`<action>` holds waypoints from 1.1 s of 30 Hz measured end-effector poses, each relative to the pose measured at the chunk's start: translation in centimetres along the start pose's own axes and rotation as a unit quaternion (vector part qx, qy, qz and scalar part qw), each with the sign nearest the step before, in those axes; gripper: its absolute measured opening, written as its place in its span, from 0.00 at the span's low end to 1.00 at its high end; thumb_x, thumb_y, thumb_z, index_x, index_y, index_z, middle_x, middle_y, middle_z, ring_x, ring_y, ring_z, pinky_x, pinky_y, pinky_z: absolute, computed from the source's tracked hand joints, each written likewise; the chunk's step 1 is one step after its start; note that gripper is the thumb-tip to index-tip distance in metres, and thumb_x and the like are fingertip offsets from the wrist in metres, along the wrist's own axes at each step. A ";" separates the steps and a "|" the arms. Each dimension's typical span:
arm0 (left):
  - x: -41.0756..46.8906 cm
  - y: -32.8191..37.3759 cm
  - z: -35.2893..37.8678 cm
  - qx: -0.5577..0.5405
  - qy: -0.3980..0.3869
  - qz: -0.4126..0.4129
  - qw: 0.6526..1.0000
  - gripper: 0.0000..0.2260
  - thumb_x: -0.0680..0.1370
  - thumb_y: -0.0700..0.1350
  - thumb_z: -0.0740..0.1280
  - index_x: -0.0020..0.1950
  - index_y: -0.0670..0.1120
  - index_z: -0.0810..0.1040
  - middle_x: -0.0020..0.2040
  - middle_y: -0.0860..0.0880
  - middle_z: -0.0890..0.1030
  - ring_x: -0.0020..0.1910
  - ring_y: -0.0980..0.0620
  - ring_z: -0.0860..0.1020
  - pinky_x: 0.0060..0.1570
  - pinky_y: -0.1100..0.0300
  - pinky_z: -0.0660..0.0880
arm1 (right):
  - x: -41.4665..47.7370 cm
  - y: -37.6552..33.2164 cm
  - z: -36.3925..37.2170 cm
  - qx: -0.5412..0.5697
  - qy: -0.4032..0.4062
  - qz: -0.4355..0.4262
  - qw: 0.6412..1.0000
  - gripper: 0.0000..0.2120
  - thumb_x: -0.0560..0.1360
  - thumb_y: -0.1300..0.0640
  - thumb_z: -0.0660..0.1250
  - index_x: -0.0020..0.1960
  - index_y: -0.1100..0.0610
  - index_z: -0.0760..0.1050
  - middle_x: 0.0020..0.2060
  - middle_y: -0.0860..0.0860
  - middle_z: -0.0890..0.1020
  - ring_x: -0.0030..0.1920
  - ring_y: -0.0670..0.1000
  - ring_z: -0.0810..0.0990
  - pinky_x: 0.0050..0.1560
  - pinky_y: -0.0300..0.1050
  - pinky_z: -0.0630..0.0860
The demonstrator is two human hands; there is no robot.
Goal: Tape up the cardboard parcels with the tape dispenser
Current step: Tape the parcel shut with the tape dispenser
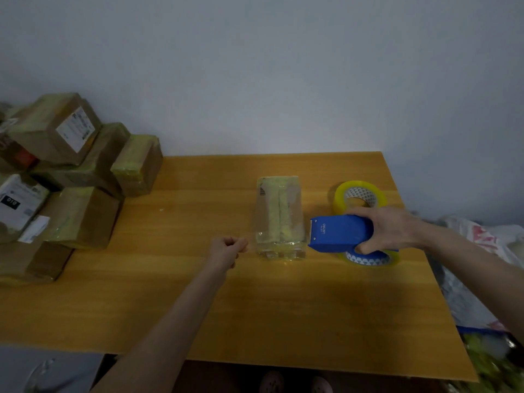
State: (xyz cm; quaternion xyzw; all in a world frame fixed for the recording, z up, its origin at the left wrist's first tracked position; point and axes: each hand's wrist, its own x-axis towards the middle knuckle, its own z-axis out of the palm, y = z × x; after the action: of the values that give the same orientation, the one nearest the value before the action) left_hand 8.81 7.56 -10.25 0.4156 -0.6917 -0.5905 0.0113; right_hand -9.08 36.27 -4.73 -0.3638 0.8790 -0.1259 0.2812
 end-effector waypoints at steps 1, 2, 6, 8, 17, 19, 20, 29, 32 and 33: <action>0.2 -0.3 0.1 0.007 0.001 -0.004 1.000 0.10 0.77 0.43 0.69 0.37 0.42 0.77 0.35 0.48 0.77 0.33 0.53 0.68 0.30 0.59 0.66 | 0.3 0.1 0.2 0.002 -0.007 0.003 1.000 0.27 0.65 0.47 0.74 0.59 0.35 0.66 0.47 0.39 0.77 0.46 0.42 0.77 0.48 0.48 0.77; 0.5 -0.6 0.2 0.013 0.003 -0.008 1.000 0.11 0.77 0.44 0.69 0.36 0.42 0.78 0.35 0.48 0.77 0.33 0.52 0.68 0.30 0.58 0.66 | 0.6 0.2 0.4 0.007 -0.015 0.004 1.000 0.26 0.65 0.47 0.74 0.58 0.36 0.67 0.47 0.40 0.78 0.47 0.42 0.77 0.48 0.47 0.77; 1.3 -1.2 1.1 0.030 0.003 -0.012 0.999 0.11 0.77 0.46 0.69 0.37 0.42 0.79 0.36 0.48 0.78 0.32 0.52 0.68 0.31 0.58 0.66 | 1.5 0.4 1.5 0.020 -0.045 0.014 0.999 0.27 0.66 0.50 0.74 0.61 0.37 0.68 0.50 0.42 0.78 0.48 0.44 0.77 0.46 0.43 0.75; 1.5 -1.4 1.6 0.040 -0.007 -0.014 0.999 0.11 0.78 0.47 0.68 0.39 0.41 0.79 0.36 0.49 0.79 0.32 0.53 0.69 0.31 0.59 0.67 | 2.0 0.4 1.9 0.016 -0.053 0.026 0.998 0.30 0.67 0.49 0.74 0.65 0.39 0.67 0.53 0.43 0.77 0.51 0.48 0.77 0.52 0.51 0.77; 2.5 -2.4 0.7 0.226 -0.086 -0.004 0.970 0.26 0.78 0.54 0.66 0.73 0.45 0.67 0.63 0.43 0.76 0.57 0.46 0.77 0.50 0.58 0.75 | 1.9 -0.1 3.2 0.058 -0.042 0.047 0.996 0.32 0.66 0.51 0.75 0.66 0.41 0.67 0.52 0.42 0.77 0.51 0.47 0.77 0.52 0.46 0.75; 2.5 -2.4 0.7 0.244 -0.015 0.038 0.969 0.20 0.79 0.52 0.64 0.70 0.47 0.72 0.61 0.44 0.77 0.53 0.46 0.78 0.52 0.54 0.77 | 1.9 -0.7 3.3 0.065 -0.036 0.048 0.996 0.32 0.66 0.51 0.75 0.66 0.42 0.67 0.52 0.42 0.78 0.52 0.47 0.77 0.53 0.47 0.76; 2.2 -2.4 0.7 0.254 0.046 0.097 0.961 0.16 0.80 0.49 0.63 0.67 0.48 0.75 0.58 0.44 0.77 0.50 0.47 0.78 0.49 0.55 0.76 | 2.0 -1.2 3.4 0.065 -0.036 0.045 0.996 0.31 0.66 0.50 0.75 0.66 0.42 0.67 0.52 0.43 0.78 0.52 0.48 0.77 0.53 0.48 0.76; -0.2 -2.5 4.3 0.521 -0.057 0.421 0.741 0.30 0.82 0.38 0.53 0.76 0.55 0.38 0.76 0.52 0.40 0.76 0.51 0.39 0.73 0.55 0.35 | 1.5 -3.5 4.5 0.032 -0.007 0.015 0.999 0.37 0.65 0.41 0.76 0.69 0.45 0.66 0.57 0.45 0.78 0.56 0.49 0.77 0.56 0.52 0.77; 0.1 -3.0 4.0 0.559 -0.061 0.409 0.719 0.31 0.84 0.41 0.52 0.72 0.58 0.31 0.76 0.50 0.35 0.76 0.49 0.36 0.74 0.51 0.35 | 1.2 -3.2 4.5 0.023 0.001 0.009 1.000 0.38 0.64 0.37 0.75 0.70 0.43 0.64 0.57 0.44 0.77 0.57 0.49 0.77 0.56 0.52 0.77; 0.3 -3.1 3.9 0.563 -0.064 0.408 0.716 0.30 0.84 0.43 0.51 0.72 0.59 0.31 0.76 0.50 0.35 0.76 0.49 0.37 0.74 0.52 0.35 | 1.1 -3.0 4.4 0.016 0.005 0.009 1.000 0.37 0.65 0.38 0.75 0.69 0.43 0.64 0.56 0.43 0.78 0.56 0.49 0.77 0.55 0.51 0.77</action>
State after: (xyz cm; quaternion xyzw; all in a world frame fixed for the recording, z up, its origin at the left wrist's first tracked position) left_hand 8.38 10.61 -14.16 -0.0162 -0.9979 -0.0553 -0.0293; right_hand -5.44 33.31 -7.41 -0.3511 0.8813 -0.1394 0.2839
